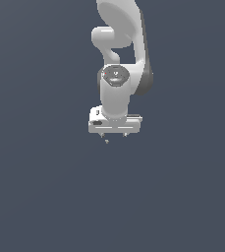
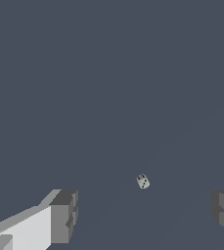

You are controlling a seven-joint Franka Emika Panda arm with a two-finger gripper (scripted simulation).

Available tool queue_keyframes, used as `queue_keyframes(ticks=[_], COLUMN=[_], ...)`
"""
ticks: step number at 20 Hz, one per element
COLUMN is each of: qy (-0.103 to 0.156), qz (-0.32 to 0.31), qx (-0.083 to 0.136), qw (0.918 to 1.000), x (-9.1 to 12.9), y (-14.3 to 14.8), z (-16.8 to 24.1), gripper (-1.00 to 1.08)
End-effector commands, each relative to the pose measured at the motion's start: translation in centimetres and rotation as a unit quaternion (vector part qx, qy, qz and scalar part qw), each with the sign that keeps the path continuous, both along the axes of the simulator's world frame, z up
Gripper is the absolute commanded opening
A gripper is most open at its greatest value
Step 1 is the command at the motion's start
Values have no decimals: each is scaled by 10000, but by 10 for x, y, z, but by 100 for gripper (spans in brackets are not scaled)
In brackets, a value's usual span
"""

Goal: Pick up the object and move it to a goal position.

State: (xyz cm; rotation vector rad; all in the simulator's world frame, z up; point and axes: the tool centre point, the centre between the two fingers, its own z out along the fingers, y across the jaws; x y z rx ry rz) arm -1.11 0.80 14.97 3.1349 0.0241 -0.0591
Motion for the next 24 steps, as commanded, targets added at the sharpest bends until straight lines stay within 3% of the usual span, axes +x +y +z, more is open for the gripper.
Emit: queue_keyframes(ticks=[1, 14, 24], qy=[0, -143, -137], qz=[0, 124, -405], qx=[0, 89, 97], qw=[10000, 9998, 9990], x=[0, 8, 4], y=[0, 1, 0], z=[0, 11, 0], gripper=[100, 100, 100])
